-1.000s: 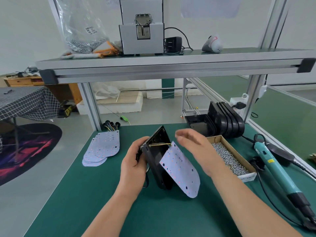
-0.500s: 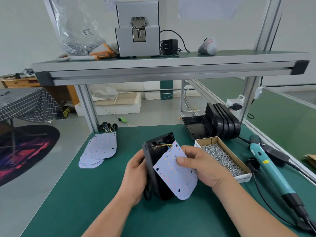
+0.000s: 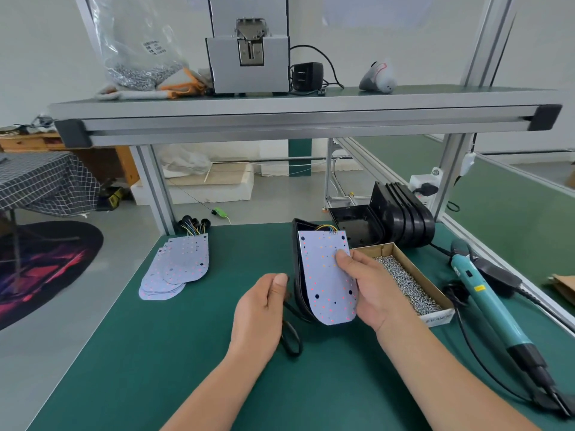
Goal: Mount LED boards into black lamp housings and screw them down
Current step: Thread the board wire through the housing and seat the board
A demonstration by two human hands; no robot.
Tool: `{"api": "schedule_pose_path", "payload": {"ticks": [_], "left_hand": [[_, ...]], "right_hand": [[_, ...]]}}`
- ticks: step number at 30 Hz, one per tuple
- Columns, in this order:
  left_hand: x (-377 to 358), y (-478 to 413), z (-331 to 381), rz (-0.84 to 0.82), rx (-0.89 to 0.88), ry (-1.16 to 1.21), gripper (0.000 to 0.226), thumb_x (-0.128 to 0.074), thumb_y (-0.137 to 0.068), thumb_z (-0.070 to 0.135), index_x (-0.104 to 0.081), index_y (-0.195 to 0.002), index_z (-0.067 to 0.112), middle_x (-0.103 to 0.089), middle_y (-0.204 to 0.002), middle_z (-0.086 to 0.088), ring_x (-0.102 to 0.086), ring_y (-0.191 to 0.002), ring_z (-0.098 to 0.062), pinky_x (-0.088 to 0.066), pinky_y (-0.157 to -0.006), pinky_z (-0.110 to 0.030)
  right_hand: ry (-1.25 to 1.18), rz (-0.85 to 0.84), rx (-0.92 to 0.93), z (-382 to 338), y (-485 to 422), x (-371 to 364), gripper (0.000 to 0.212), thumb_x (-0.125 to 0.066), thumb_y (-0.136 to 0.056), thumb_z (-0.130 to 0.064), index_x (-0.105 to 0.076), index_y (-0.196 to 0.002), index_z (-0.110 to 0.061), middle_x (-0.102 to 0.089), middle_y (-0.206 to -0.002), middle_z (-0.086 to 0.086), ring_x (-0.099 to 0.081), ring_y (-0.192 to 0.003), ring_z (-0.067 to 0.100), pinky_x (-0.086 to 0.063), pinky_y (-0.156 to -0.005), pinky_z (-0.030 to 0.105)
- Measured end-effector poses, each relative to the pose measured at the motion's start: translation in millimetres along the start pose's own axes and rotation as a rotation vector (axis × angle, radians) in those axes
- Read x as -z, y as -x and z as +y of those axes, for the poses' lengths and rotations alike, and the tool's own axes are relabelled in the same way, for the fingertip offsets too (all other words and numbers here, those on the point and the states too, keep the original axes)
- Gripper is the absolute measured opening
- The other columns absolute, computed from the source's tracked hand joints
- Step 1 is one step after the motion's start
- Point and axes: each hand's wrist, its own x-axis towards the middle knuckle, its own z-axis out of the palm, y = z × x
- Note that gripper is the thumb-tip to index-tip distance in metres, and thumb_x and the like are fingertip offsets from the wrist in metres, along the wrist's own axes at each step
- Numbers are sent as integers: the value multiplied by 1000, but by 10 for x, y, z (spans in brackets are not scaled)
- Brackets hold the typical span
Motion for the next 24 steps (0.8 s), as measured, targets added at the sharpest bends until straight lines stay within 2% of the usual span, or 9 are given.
{"api": "schedule_pose_path", "payload": {"ticks": [2, 4, 7, 9, 11, 15, 19, 22, 24], "left_hand": [[38, 9, -9, -19, -19, -53, 23, -45, -108, 58, -66, -102, 50, -73, -94, 19, -64, -72, -7, -60, -75, -48], [50, 14, 21, -79, -43, 23, 20, -50, -107, 58, -68, -114, 55, -73, -108, 32, -67, -94, 11, -58, -85, -34], [36, 28, 104, -197, -130, 166, 32, -59, -98, 64, -64, -129, 59, -71, -126, 33, -63, -121, 10, -49, -98, -14], [34, 19, 121, -265, -116, 187, 29, -63, -95, 61, -64, -123, 64, -74, -125, 25, -68, -119, 1, -52, -99, -19], [56, -4, 88, -310, -81, 170, 29, -66, -96, 52, -69, -125, 51, -77, -121, 18, -71, -115, -6, -55, -99, -28], [78, -5, 69, -310, -2, 185, 34, -70, -93, 48, -68, -124, 35, -78, -114, 17, -72, -92, 1, -53, -73, -18], [9, 15, 15, -257, 51, 171, 25, -71, -97, 37, -62, -120, 33, -76, -113, 21, -71, -89, 1, -52, -75, -25], [-11, 16, 15, -189, 80, 193, 34, -71, -88, 41, -60, -117, 29, -77, -108, 15, -72, -94, -4, -56, -80, -30], [5, -3, -6, -153, 105, 200, 30, -74, -90, 38, -61, -115, 26, -77, -105, 10, -73, -95, -10, -57, -82, -34]], "right_hand": [[1, 47, 2, -4, 6, -1, 10, -67, -101, -18, -70, -97, -10, -79, -104, 14, -76, -82, 28, -61, -74, 41], [20, 61, 14, 1, 22, -26, 10, -67, -101, -19, -70, -96, -11, -79, -103, 13, -76, -81, 27, -60, -74, 40], [60, 69, 45, 50, 49, -102, 13, -67, -102, -21, -71, -99, -9, -80, -104, 14, -76, -83, 28, -60, -74, 40], [56, 69, 60, 77, 76, -157, 14, -67, -102, -21, -71, -96, -9, -80, -102, 15, -76, -82, 29, -61, -73, 42], [51, 86, 80, 86, 101, -196, 16, -68, -101, -20, -70, -89, -9, -80, -97, 15, -75, -78, 28, -61, -67, 39], [90, 251, 175, 133, 127, -230, 31, -71, -100, -26, -67, -100, 5, -72, -89, 8, -64, -73, 17, -52, -66, 27], [83, 330, 222, 201, 177, -326, 28, -69, -101, -32, -72, -90, -7, -71, -91, 7, -60, -81, 19, -45, -78, 35], [105, 258, 192, 271, 208, -371, 29, -68, -102, -36, -74, -83, -14, -77, -86, -4, -66, -71, 9, -52, -65, 22], [181, 151, 127, 250, 175, -347, 30, -72, -99, -37, -74, -82, -12, -80, -93, 0, -70, -78, 13, -53, -72, 25]]}}
